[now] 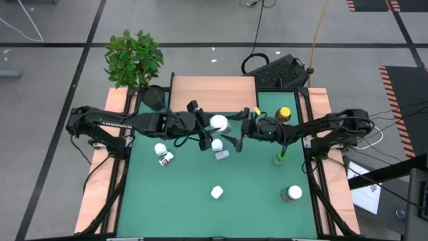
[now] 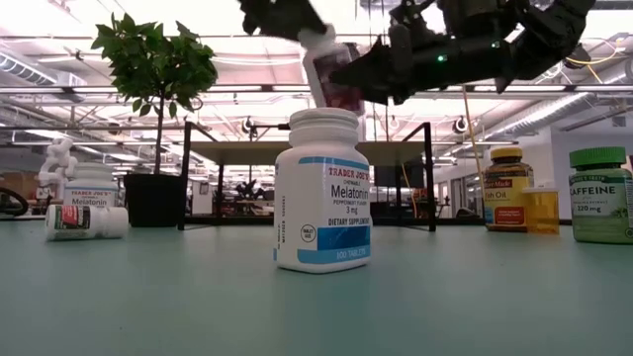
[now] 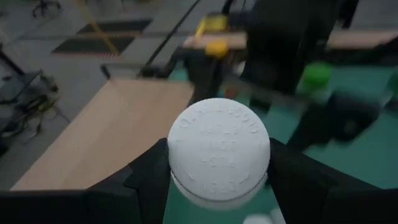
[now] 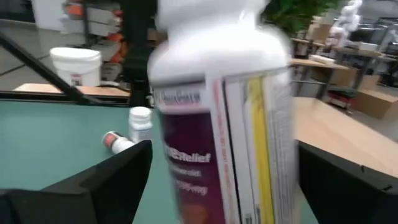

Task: Pick and place medicine bottles onto shelf by color
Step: Put the violet pill bottle on the shelf

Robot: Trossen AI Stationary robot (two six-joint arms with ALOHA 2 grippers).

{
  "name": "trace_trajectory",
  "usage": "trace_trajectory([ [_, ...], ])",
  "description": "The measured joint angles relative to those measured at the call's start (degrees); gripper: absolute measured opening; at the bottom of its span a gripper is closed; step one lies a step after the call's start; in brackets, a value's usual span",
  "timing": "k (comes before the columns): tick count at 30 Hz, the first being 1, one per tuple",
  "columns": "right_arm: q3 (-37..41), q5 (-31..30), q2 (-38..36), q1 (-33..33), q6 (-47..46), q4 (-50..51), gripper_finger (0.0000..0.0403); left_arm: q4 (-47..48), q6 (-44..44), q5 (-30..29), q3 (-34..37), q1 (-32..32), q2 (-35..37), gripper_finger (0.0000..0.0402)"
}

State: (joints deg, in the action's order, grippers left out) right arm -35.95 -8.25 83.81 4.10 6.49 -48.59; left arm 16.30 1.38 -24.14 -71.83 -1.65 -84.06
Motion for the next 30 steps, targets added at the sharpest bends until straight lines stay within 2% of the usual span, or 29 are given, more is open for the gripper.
trace_trajectory([
  [9, 5.99, -0.77, -6.68, 0.39, -4.57, -0.04, 0.0375, 3.2, -0.92, -0.13, 0.17, 6.75, 1.49, 0.0228],
  [18, 7.48, -0.92, -8.81, 0.44, -4.22, 0.46, 0.0375, 10.14, 1.11, 0.72, -4.17, 19.84, 5.05, 0.0229],
  [24, 7.48, -0.97, -8.81, 0.44, -4.14, 1.04, 0.0375, 12.77, 1.08, 5.01, -4.05, 29.28, 4.06, 0.0232],
  [30, 7.48, -1.1, -8.81, 0.46, -4.04, 1.51, 0.0375, 13.72, 1.78, 7.86, -4.05, 35.05, 3.57, 0.0234],
])
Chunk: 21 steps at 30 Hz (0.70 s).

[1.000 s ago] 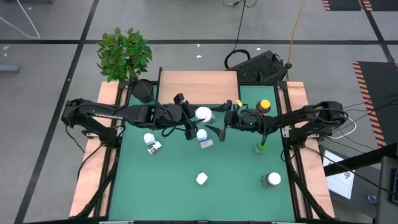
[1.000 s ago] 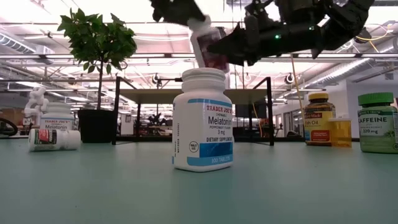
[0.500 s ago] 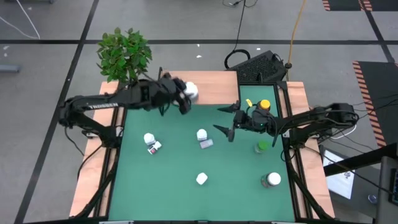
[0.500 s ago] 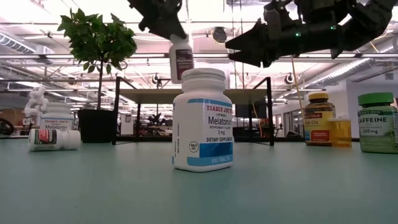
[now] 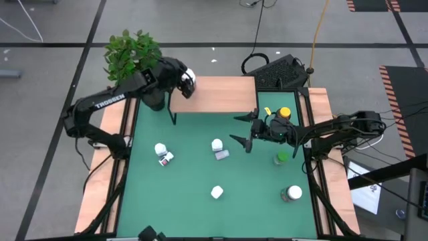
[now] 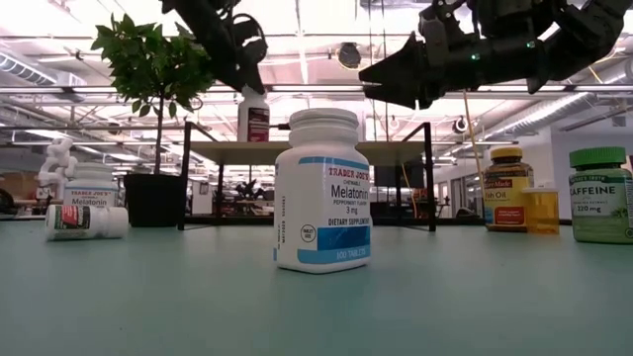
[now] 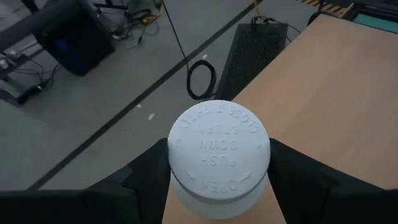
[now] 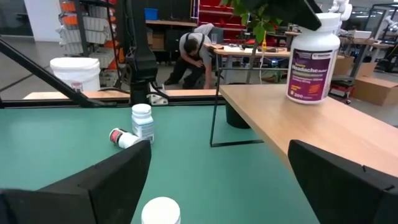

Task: Pick and place medicine bottles onto shelf by color
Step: Put the violet pill bottle on the shelf

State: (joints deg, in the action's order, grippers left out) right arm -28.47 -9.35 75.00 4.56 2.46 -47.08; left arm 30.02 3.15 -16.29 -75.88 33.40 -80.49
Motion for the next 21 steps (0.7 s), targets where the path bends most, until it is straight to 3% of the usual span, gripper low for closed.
trace_trajectory([
  [7, 0.0, -0.08, 0.02, 1.08, -0.23, 0.48, 0.0375, -0.15, 0.95, 4.17, 0.0, 4.14, 0.02, 0.0239],
  [21, 0.0, -0.08, 0.02, 1.46, -0.52, 0.73, 0.0375, 0.85, 0.6, 4.45, -0.09, 6.09, 0.09, 0.0241],
])
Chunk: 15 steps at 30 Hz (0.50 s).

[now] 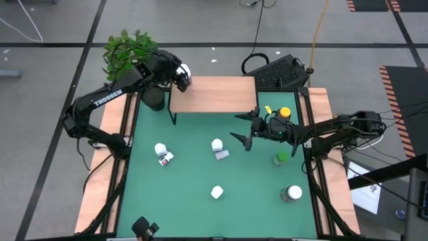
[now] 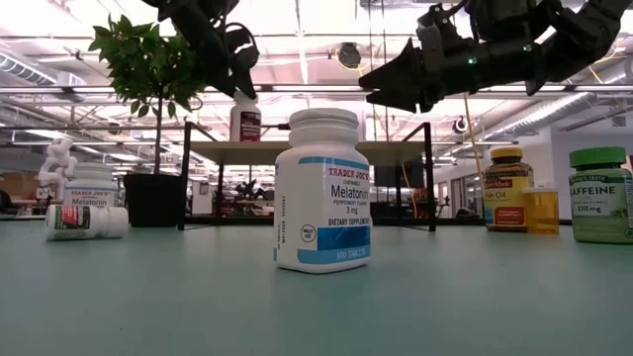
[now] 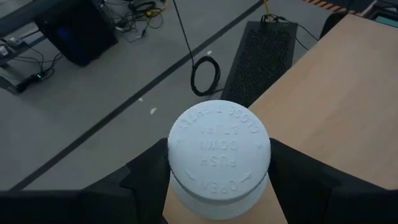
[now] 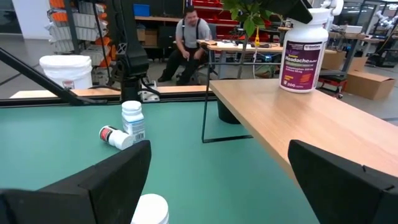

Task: Pick and place medicine bottles onto shelf by color
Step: Put the violet pill bottle on the shelf

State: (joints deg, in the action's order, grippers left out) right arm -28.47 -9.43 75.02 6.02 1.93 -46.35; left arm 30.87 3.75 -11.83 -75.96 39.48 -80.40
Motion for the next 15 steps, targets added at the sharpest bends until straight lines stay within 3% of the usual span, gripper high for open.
trace_trajectory([
  [15, -0.02, -1.46, 0.02, 1.03, 0.22, 1.51, 0.0375, 0.48, -1.76, -0.68, 0.07, -0.62, -0.13, 0.0341],
])
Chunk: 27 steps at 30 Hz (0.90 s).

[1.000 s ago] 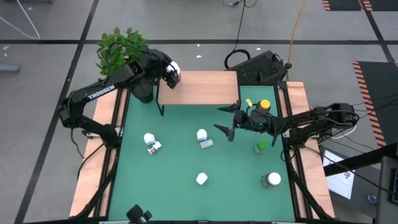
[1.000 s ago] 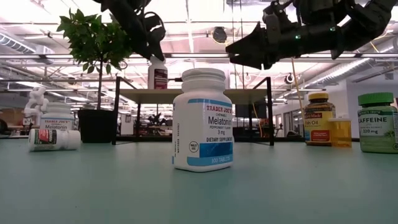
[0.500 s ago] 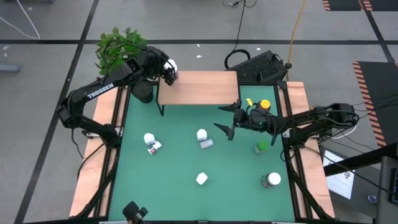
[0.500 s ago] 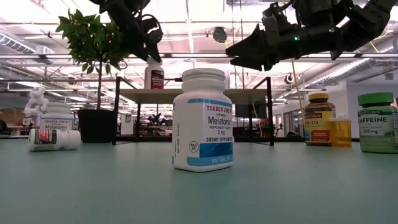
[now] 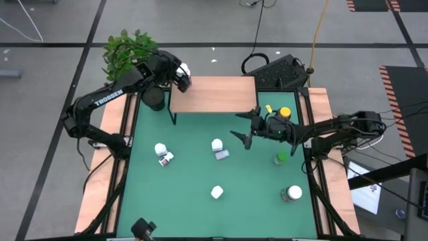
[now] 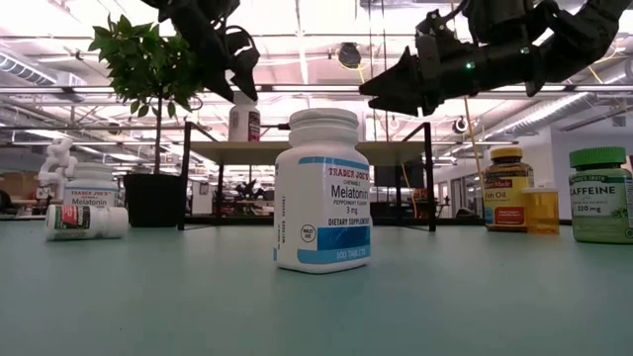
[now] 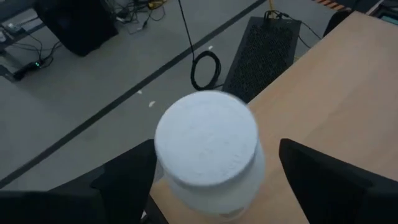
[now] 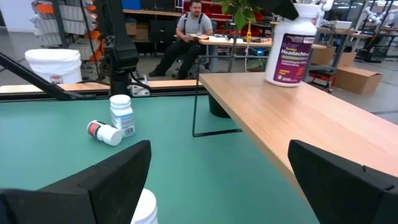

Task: Pick and place medicine bottles onto shelf by color
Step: Put the violet pill bottle on the shelf, then put the yellow pill bottle on the shelf

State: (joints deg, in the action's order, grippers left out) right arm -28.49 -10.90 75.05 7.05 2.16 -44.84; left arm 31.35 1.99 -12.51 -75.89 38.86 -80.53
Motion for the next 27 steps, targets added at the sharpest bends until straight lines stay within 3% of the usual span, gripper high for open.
trace_trajectory([
  [9, 0.0, 0.11, 0.0, 1.57, 0.02, 0.75, 0.0375, 0.96, 4.2, -0.96, -5.57, -4.51, 0.01, 0.0337],
  [17, 0.0, 0.18, 0.0, 1.57, 0.98, 1.04, 0.0375, 12.13, 4.87, -5.28, -16.06, -12.44, 0.02, 0.0306],
  [22, 0.0, 0.2, -0.2, 1.55, 2.13, 2.39, 0.0375, 24.88, -3.3, -11.89, -18.34, -21.67, 0.34, 0.0271],
  [27, 0.0, 0.2, -3.38, 1.49, 3.47, 6.48, 0.0375, 28.73, -18.06, -22.11, -9.76, -36.4, 1.63, 0.0225],
])
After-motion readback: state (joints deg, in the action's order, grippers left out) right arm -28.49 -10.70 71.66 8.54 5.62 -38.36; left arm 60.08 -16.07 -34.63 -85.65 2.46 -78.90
